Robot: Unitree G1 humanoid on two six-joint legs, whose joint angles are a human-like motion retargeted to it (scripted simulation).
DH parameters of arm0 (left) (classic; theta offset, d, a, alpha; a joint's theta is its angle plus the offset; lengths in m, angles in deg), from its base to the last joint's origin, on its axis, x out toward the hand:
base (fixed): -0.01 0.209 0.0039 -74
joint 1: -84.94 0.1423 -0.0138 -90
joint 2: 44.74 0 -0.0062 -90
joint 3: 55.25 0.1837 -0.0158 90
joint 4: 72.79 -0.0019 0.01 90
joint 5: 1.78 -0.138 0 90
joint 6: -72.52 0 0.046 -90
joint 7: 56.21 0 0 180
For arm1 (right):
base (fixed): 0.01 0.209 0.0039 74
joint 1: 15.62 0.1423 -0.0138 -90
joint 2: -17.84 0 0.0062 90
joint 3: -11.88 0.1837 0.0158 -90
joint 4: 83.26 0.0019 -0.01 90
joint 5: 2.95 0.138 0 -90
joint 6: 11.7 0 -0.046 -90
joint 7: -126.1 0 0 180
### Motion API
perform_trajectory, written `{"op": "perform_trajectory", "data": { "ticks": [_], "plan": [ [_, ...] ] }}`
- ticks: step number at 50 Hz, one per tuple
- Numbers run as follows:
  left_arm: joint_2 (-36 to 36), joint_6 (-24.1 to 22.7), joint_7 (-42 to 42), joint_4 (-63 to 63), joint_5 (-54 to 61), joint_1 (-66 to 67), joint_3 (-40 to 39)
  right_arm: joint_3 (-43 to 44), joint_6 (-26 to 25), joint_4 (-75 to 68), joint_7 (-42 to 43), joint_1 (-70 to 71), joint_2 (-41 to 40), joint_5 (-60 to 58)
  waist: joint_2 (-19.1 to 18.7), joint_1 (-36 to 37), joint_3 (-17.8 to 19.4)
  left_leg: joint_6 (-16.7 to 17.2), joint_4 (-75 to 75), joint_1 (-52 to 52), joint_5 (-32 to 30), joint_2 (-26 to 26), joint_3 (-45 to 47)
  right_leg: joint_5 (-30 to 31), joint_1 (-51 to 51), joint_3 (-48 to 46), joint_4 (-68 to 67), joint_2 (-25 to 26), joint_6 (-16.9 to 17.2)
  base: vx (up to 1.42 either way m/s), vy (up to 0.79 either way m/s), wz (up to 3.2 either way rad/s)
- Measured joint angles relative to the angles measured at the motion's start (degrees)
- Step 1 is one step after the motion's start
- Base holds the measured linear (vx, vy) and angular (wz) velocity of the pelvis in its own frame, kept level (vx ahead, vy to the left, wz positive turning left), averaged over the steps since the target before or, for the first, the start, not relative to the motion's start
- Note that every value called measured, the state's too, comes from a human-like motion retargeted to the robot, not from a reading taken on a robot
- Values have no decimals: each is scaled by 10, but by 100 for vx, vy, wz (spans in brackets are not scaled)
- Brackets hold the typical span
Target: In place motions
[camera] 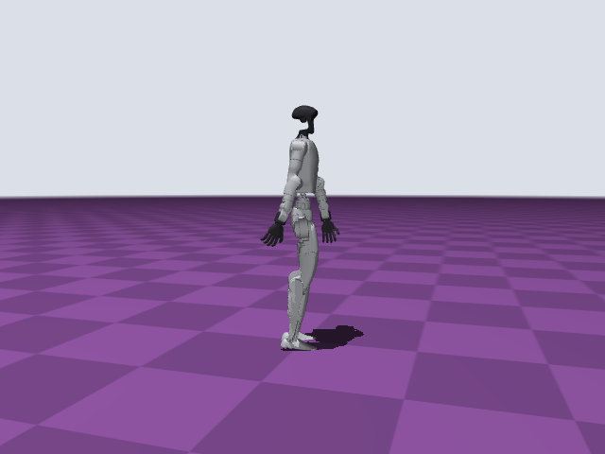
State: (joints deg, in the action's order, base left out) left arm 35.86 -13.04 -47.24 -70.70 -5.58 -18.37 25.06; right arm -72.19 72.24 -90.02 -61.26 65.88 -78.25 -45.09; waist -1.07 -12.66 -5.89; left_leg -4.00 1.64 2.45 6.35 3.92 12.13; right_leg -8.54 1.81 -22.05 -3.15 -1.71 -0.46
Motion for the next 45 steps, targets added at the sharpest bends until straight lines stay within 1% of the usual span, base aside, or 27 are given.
{"op": "perform_trajectory", "data": {
  "ticks": [7, 13, 17, 20, 25, 30, 35, 40, 45],
  "plan": [
    [10, -13, -7, 69, -3, -77, 25, 34, -32, -6, 18, -66, 31, 91, -5, 1, 1, 1, 1, 2, 2, -3, 6, 0, 3, 4, 0, 1, -1, 0, 0, -5],
    [14, -18, -1, 89, -27, -71, 44, 22, -33, -6, 21, -54, 22, 106, -10, 8, -1, 2, 1, 2, 2, -3, 7, -1, 2, 1, 2, 1, -1, 1, 2, 2],
    [4, -19, 6, 61, -45, -36, 45, -7, -17, -6, 3, -13, 4, 91, -12, 20, -3, 3, 1, 1, 1, 1, 1, -3, -2, -5, 2, -1, -2, 3, 7, 19],
    [-8, -19, 11, 14, -53, 2, 36, -40, -1, -6, -13, 32, -13, 74, -11, 29, -5, 4, 1, -1, -1, 4, -6, -5, -7, -10, 3, -3, -3, 4, 7, 33],
    [-13, -13, 0, -88, -71, 78, -20, -95, 28, 37, -59, 115, -36, 23, -6, 38, -5, 5, 1, -2, -3, 11, -17, -8, -13, -18, 3, -7, -2, 4, 5, 40],
    [-8, 14, 7, -95, -59, 207, -83, -110, 60, 111, -101, 194, -58, -8, -5, 31, -1, 5, 4, -2, -3, 13, -23, -12, -17, -23, 1, -9, -1, 1, 1, 29],
    [-5, 33, 15, -95, -43, 306, -117, -110, 96, 188, -137, 237, -75, 25, -8, 23, 0, 6, 5, -1, -3, 11, -23, -12, -18, -24, 2, -7, 0, 0, 0, 0],
    [-7, 40, 11, -95, -42, 331, -129, -113, 120, 244, -162, 236, -85, 60, -8, 16, -1, 6, 5, 1, -2, 9, -22, -11, -15, -22, 2, -6, 0, 0, 0, 0],
    [-11, 34, 5, -95, -31, 283, -114, -124, 125, 236, -149, 204, -79, 40, -5, 8, -2, 7, 4, 0, -1, 7, -19, -10, -13, -18, 2, -4, 0, 0, -3, -7]
  ]
}}
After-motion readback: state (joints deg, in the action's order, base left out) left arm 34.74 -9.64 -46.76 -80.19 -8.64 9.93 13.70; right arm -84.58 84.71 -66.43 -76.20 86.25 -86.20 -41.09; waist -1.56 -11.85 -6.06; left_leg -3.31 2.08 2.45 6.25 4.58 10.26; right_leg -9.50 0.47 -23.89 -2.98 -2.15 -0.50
